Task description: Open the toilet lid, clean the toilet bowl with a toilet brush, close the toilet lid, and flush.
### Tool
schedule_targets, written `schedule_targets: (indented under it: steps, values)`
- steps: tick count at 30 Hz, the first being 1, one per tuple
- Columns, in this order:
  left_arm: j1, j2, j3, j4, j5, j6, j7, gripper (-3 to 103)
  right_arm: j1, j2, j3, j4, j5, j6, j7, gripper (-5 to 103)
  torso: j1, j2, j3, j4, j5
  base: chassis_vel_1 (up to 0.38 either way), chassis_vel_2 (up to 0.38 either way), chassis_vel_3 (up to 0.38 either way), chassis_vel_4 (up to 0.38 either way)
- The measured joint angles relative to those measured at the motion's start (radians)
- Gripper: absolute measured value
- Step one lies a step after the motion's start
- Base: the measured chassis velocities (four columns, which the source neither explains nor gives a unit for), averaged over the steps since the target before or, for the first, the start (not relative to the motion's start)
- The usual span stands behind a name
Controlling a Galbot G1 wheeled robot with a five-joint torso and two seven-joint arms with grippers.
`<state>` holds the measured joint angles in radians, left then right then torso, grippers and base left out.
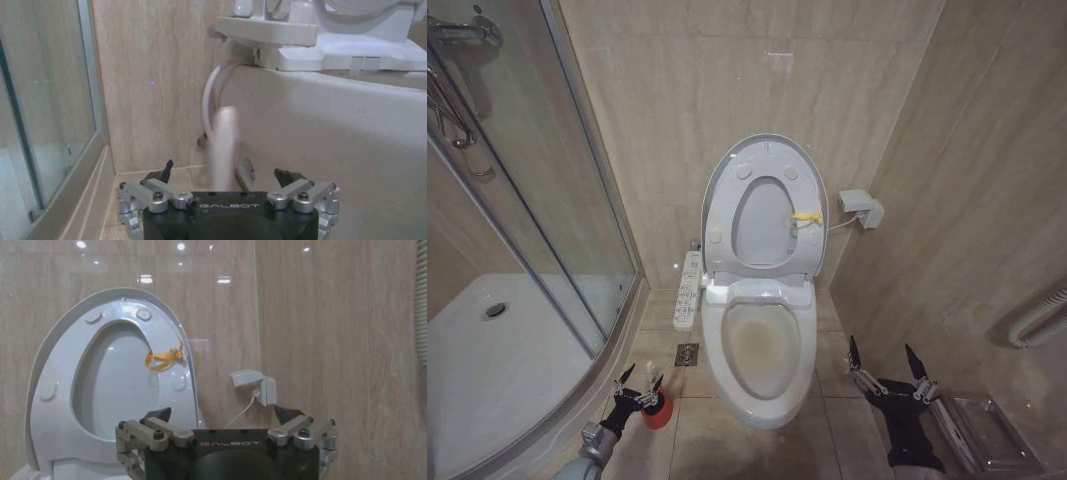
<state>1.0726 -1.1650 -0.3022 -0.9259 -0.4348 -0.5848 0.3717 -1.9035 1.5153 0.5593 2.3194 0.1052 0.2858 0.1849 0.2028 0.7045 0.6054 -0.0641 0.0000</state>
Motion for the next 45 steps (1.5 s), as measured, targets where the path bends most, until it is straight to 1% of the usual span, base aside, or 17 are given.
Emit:
schedule_targets:
  steps: [5,9,11,12,13,15,16,19,21,24,26,28,29,31,35,41,45]
  values:
    - [0.022,0.003,-0.008,-0.027,-0.001,-0.001,-0.009,100,0.000,0.000,0.000,0.000,0.000,0.000,0.000,100,0.000,0.000,0.000,0.0000,0.0000,0.000,0.000,0.000,0.000]
    - [0.068,0.012,-0.028,-0.117,0.020,-0.006,-0.053,100,0.000,0.000,0.000,0.000,0.000,0.000,0.000,100,0.000,0.000,0.000,-0.0001,-0.0001,0.000,0.000,0.000,0.000]
    - [0.103,0.019,-0.044,-0.194,0.038,-0.003,-0.100,100,0.000,0.000,0.000,0.000,0.000,0.000,0.000,100,0.000,0.000,0.000,0.0001,-0.0001,0.000,0.000,0.000,0.000]
    - [0.146,0.026,-0.069,-0.298,0.059,0.013,-0.174,100,0.000,0.000,0.000,0.000,0.000,0.000,0.000,100,0.000,0.000,0.000,0.0000,-0.0001,0.000,0.000,0.000,0.000]
    - [0.146,0.026,-0.069,-0.298,0.059,0.013,-0.174,100,0.000,0.000,0.000,0.000,0.000,0.000,0.000,100,0.000,0.000,0.000,0.0000,-0.0001,0.000,0.000,0.000,0.000]
    - [0.215,0.039,-0.126,-0.491,0.079,0.055,-0.261,100,0.000,0.000,0.000,0.000,0.000,0.000,0.000,100,0.000,0.000,0.000,0.0002,-0.0001,0.000,0.000,0.000,0.000]
    - [0.215,0.039,-0.126,-0.491,0.079,0.055,-0.261,100,0.000,0.000,0.000,0.000,0.000,0.000,0.000,100,0.000,0.000,0.000,0.0002,-0.0001,0.000,0.000,0.000,0.000]
    - [0.308,0.061,-0.214,-0.749,0.068,0.122,-0.314,100,0.000,0.000,0.000,0.000,0.000,0.000,0.000,100,0.000,0.000,0.000,0.0002,0.0000,0.000,0.000,0.000,0.000]
    - [0.331,0.064,-0.236,-0.814,0.061,0.139,-0.327,100,0.000,0.000,0.000,0.000,0.000,0.000,0.000,100,0.000,0.000,0.000,0.0002,0.0000,0.000,0.000,0.000,0.000]
    - [0.463,0.061,-0.332,-1.068,0.029,0.202,-0.371,100,0.000,0.000,0.000,0.000,0.000,0.000,0.000,100,0.000,0.000,0.000,-0.0003,0.0003,0.000,0.000,0.000,0.000]
    - [0.501,0.055,-0.350,-1.121,0.024,0.221,-0.384,100,0.000,0.000,0.000,0.000,0.000,0.000,0.000,100,0.000,0.000,0.000,-0.0001,0.0001,0.000,0.000,0.000,0.000]
    - [0.609,0.038,-0.392,-1.293,-0.015,0.312,-0.445,100,0.000,0.000,0.000,0.000,0.000,0.000,0.000,100,0.000,0.000,0.000,0.0003,-0.0004,0.000,0.000,0.000,0.000]
    - [0.609,0.038,-0.392,-1.293,-0.015,0.312,-0.445,100,0.000,0.000,0.000,0.000,0.000,0.000,0.000,100,0.000,0.000,0.000,0.0003,-0.0004,0.000,0.000,0.000,0.000]
    - [0.721,0.018,-0.439,-1.508,-0.058,0.430,-0.506,100,0.000,0.000,0.000,0.000,0.000,0.000,0.000,100,0.000,0.000,0.000,0.0005,0.0013,0.000,0.000,0.000,0.000]
    - [0.752,0.018,-0.472,-1.590,-0.036,0.481,-0.529,100,0.000,0.000,0.000,0.000,0.000,0.000,0.000,100,0.000,0.000,0.000,-0.0002,0.0001,0.000,0.000,0.000,0.000]
    - [0.741,0.028,-0.475,-1.596,-0.084,0.568,-0.548,100,0.000,0.000,0.000,0.000,0.000,0.000,0.000,100,0.000,0.000,0.000,-0.0001,-0.0002,0.000,0.000,0.000,0.000]
    - [0.730,0.012,-0.474,-1.587,-0.084,0.592,-0.554,100,0.000,0.000,0.000,0.000,0.000,0.000,0.000,100,0.000,0.000,0.000,0.0000,-0.0001,0.000,0.000,0.000,0.000]
